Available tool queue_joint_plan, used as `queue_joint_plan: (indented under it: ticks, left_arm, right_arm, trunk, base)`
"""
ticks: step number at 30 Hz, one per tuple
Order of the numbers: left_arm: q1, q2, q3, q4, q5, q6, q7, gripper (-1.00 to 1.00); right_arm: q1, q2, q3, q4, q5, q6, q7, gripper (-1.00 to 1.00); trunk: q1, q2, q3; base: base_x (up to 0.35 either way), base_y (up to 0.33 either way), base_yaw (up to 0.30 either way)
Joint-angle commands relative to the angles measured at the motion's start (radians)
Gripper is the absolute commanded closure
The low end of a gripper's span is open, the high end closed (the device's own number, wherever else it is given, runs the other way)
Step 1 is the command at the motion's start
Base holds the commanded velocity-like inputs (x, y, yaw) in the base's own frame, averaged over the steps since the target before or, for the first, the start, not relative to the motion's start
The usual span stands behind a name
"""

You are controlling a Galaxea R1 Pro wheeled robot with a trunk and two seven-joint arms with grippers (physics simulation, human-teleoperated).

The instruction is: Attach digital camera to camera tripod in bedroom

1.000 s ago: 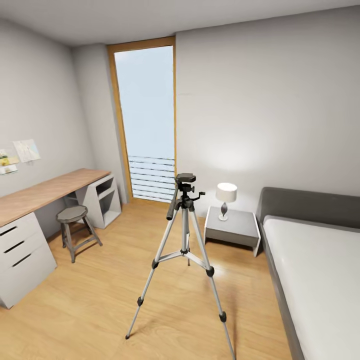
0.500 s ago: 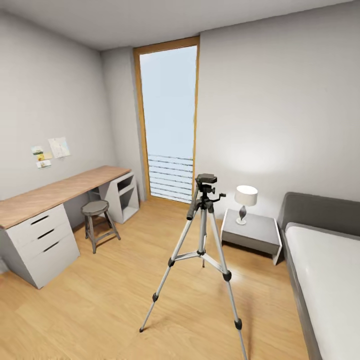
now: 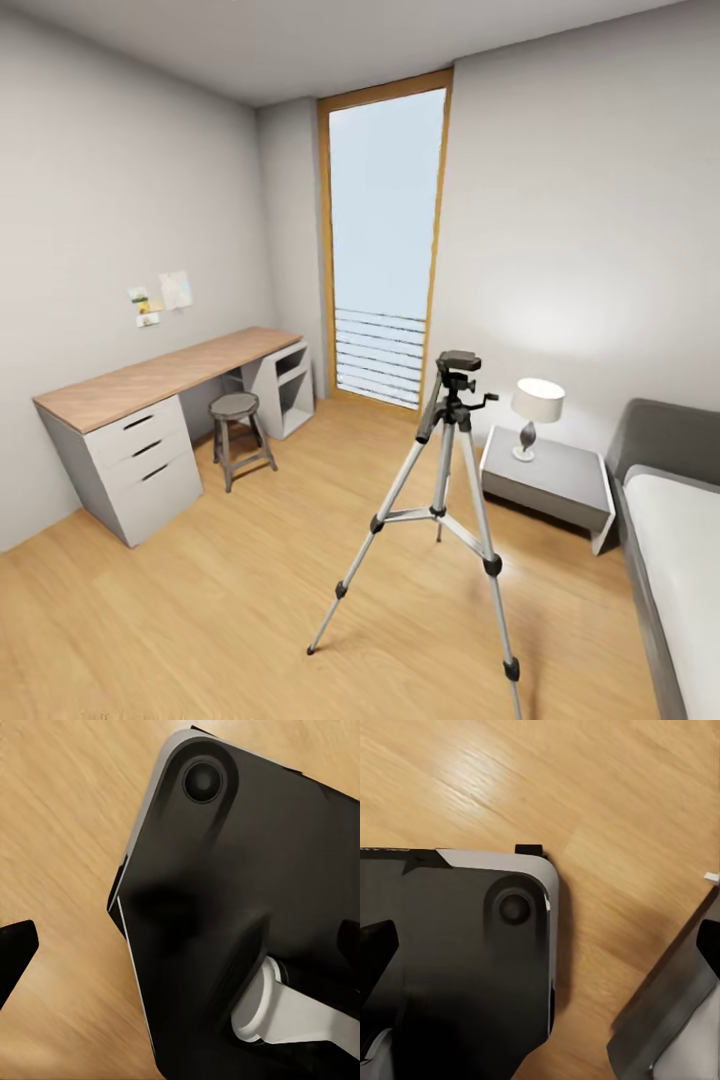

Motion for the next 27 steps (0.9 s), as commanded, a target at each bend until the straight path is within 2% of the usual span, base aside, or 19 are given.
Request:
queue_joint_plan:
  ticks: [1,27]
  left_arm:
    - [0.001,0.000,0.001,-0.001,0.004,-0.001,0.000,-1.00]
    - [0.001,0.000,0.001,-0.001,0.004,-0.001,0.000,-1.00]
  right_arm:
    - [-0.001,0.000,0.008,0.003,-0.010,-0.006,0.005,-1.00]
    - [-0.001,0.000,0.007,0.003,-0.010,-0.007,0.005,-1.00]
  trunk:
    - [0.000,0.000,0.000]
    - [0.000,0.000,0.006]
  base:
    - [0.000,0.000,0.269]
    - [0.000,0.000,0.269]
